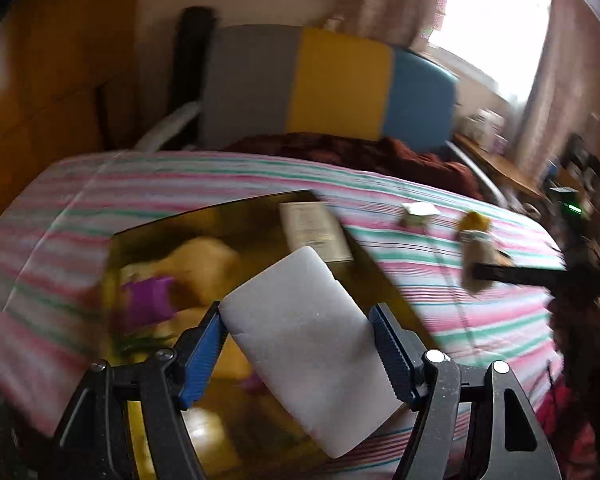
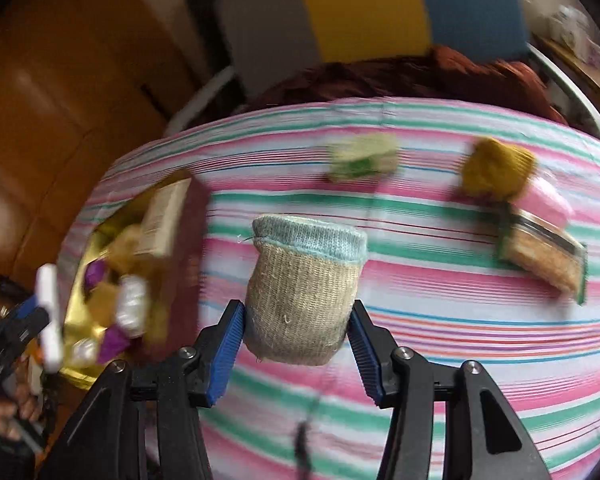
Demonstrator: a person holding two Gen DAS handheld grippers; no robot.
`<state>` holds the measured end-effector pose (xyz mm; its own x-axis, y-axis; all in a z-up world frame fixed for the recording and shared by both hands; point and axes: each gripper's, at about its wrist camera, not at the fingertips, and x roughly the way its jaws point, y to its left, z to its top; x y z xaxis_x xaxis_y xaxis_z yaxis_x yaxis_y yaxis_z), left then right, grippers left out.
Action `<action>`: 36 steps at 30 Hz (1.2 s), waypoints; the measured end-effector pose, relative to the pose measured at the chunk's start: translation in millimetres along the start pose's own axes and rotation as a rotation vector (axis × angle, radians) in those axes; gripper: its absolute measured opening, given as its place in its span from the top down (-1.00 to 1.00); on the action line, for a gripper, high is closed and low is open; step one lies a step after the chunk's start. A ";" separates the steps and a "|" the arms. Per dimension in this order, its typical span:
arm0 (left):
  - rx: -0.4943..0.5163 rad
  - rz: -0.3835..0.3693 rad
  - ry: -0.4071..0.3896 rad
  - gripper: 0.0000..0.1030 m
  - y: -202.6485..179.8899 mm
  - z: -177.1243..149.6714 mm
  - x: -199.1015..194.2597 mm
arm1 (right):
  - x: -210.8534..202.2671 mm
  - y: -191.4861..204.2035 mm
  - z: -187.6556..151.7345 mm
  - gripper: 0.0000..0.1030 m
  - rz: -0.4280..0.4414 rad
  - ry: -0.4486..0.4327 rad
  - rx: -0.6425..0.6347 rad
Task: Organize objects
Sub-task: 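Carry both items to the gold tray and release the sock from the right gripper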
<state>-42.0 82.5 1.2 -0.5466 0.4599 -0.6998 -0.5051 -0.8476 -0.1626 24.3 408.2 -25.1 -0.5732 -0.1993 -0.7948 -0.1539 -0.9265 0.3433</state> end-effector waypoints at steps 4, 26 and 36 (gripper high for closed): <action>-0.080 0.055 0.004 -0.40 39.5 -12.6 -6.6 | -1.5 59.7 -4.8 -0.02 0.098 -0.009 -0.103; -0.091 0.027 0.105 -0.55 45.1 -52.2 19.8 | 59.3 158.1 -39.3 -0.02 -0.068 0.175 -0.365; -0.078 0.093 0.060 -0.69 45.5 -44.9 7.7 | 50.6 163.7 -43.1 -0.05 -0.075 0.126 -0.315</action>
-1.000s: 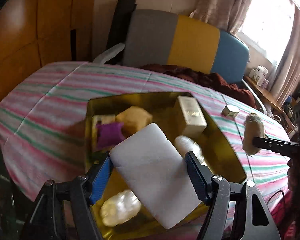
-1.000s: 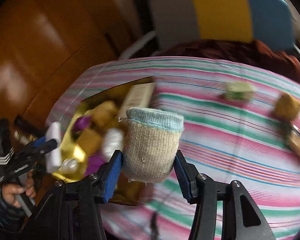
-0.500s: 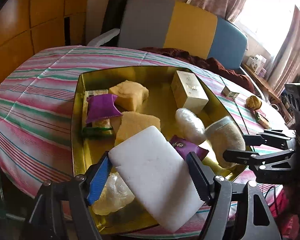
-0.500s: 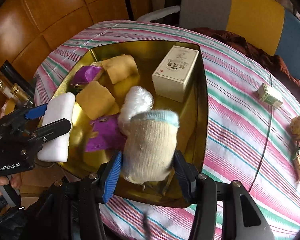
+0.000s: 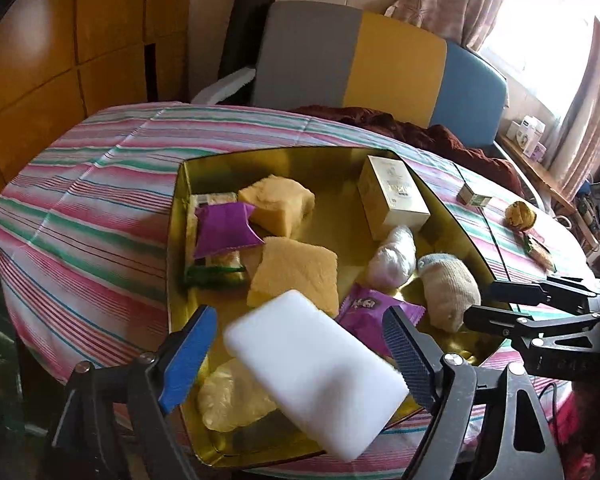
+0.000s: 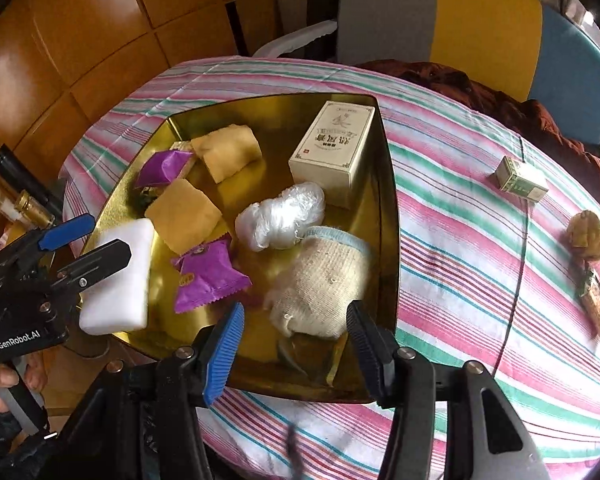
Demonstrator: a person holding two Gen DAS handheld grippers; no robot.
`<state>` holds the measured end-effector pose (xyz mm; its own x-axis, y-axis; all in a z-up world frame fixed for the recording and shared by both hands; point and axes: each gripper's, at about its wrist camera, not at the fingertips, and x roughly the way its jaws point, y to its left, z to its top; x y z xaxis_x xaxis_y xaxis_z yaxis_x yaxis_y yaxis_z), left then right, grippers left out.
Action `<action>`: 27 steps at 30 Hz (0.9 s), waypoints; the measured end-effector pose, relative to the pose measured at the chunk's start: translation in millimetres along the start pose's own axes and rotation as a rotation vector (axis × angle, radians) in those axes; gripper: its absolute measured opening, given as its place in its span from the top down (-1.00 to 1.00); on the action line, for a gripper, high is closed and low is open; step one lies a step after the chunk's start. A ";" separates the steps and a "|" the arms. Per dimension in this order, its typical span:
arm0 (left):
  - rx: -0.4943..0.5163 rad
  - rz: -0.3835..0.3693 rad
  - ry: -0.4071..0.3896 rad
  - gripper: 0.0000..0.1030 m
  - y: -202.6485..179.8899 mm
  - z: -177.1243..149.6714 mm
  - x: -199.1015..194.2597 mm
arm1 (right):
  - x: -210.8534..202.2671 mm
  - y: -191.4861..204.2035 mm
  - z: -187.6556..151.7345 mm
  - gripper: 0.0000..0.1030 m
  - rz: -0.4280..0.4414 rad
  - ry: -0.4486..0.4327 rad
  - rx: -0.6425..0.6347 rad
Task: Organize objects
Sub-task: 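Carry both items to the gold tray and release the sock from the right gripper, then lower the white foam block into the tray and open the left gripper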
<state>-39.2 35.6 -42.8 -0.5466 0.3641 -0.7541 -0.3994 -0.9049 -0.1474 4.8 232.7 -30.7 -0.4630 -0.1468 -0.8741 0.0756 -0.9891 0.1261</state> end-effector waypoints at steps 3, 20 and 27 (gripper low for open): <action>0.011 0.025 -0.001 -0.76 -1.3 0.6 -0.7 | -3.7 2.9 -0.1 -0.07 -0.003 -0.019 0.004; 0.013 0.054 -0.093 -0.89 0.0 7.3 -25.5 | -18.3 3.1 -2.2 -0.19 -0.003 -0.079 0.028; -0.029 0.067 -0.115 -0.89 15.1 10.3 -32.1 | -23.8 0.1 -3.6 -0.33 -0.008 -0.099 0.033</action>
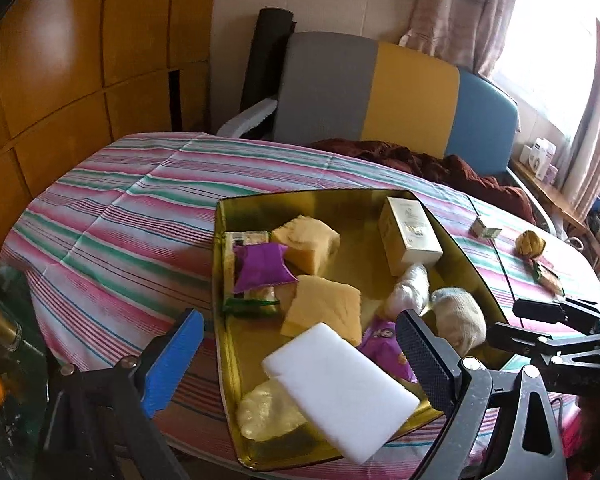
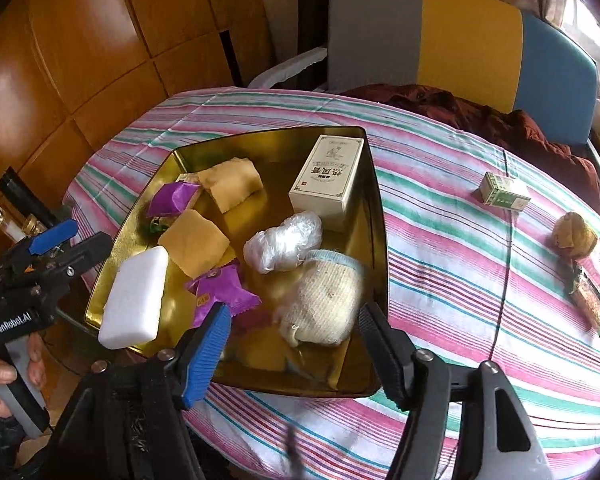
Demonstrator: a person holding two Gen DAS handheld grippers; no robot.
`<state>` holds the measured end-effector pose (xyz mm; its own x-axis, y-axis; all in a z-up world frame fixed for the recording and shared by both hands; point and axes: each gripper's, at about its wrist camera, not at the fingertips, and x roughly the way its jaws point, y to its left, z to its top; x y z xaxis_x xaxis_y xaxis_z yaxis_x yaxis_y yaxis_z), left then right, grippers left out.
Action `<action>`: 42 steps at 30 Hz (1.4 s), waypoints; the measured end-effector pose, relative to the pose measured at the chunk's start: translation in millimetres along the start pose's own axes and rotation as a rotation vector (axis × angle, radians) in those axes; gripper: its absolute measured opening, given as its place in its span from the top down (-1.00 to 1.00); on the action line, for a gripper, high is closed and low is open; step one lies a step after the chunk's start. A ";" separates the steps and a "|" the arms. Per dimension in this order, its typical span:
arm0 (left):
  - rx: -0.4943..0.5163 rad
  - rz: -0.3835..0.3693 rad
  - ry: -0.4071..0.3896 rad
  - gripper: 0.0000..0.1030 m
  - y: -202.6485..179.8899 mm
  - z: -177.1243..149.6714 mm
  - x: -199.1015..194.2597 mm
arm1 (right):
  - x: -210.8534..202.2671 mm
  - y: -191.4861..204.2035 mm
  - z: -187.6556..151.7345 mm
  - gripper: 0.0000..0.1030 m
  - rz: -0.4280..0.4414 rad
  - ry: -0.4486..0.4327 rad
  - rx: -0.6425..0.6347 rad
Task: Organize objects
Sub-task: 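Lower the white foam block into the tray and open the left gripper, then move both open grippers from the tray toward the items on the bedspread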
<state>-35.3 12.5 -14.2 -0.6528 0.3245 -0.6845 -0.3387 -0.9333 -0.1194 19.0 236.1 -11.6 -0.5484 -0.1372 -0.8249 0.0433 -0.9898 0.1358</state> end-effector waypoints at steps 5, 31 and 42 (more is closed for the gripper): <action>-0.037 0.027 -0.045 -0.89 12.6 6.0 -8.7 | -2.8 -0.5 0.3 -0.56 -0.012 -0.015 -0.030; 0.158 0.019 0.138 -0.71 -5.4 -39.5 18.6 | -6.2 -29.9 0.2 -0.57 -0.052 -0.039 0.070; 0.098 -0.008 0.026 -0.74 -12.9 -0.9 10.4 | -12.0 -44.7 1.4 -0.57 -0.073 -0.053 0.090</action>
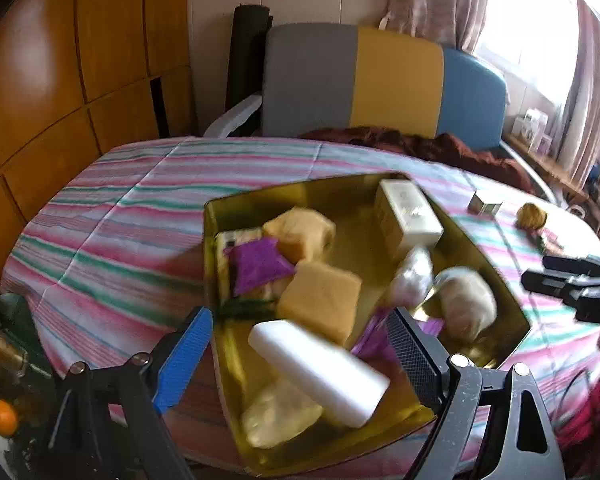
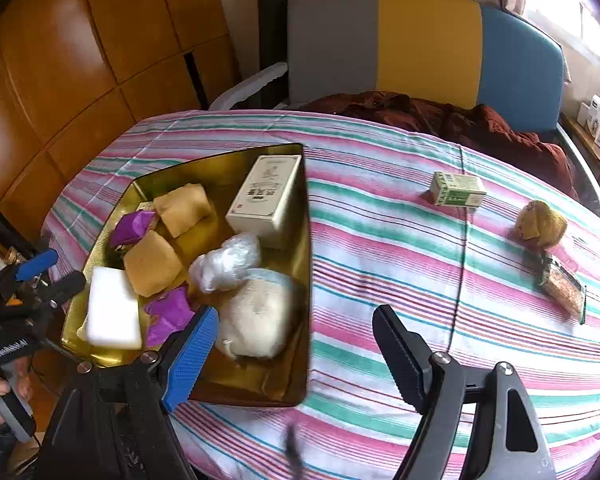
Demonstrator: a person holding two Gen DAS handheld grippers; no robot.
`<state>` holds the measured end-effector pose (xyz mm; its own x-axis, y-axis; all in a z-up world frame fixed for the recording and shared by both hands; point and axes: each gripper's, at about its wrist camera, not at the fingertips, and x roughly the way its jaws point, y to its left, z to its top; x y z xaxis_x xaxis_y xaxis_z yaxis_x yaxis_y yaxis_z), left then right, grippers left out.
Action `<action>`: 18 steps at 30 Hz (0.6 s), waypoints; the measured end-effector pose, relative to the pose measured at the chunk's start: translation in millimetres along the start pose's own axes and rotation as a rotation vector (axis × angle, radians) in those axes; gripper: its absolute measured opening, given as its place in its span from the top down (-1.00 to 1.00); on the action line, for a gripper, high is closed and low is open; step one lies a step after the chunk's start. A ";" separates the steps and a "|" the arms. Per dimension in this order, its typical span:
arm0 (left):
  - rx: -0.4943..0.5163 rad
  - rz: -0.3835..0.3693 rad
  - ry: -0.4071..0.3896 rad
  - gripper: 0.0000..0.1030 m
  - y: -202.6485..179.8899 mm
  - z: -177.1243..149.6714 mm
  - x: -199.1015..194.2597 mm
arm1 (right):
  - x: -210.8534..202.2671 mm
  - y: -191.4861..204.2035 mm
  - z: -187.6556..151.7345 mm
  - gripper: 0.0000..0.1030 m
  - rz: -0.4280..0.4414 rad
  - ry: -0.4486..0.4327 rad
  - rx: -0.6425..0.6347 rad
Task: Organize objects
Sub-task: 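Move both open grippers from the tray toward the items on the bedspread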
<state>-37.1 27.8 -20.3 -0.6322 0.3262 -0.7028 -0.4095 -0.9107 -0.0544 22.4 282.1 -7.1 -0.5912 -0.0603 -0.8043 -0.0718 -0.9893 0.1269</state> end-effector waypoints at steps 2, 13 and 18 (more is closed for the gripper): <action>0.002 -0.019 -0.012 -0.74 -6.9 4.8 -0.5 | 1.1 -7.4 0.4 -0.57 -0.008 0.008 0.011; 0.101 -0.131 0.004 -0.74 -57.1 17.2 8.7 | -11.3 -121.3 -4.2 -0.57 -0.128 0.022 0.242; 0.153 -0.177 0.012 -0.75 -84.3 26.3 15.2 | -25.4 -197.6 -12.6 -0.57 -0.204 0.031 0.426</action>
<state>-29.5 116.2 -7.8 -0.5340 0.4737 -0.7004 -0.6088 -0.7902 -0.0703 61.7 477.5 -19.0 -0.5073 0.1195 -0.8535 -0.5107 -0.8394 0.1860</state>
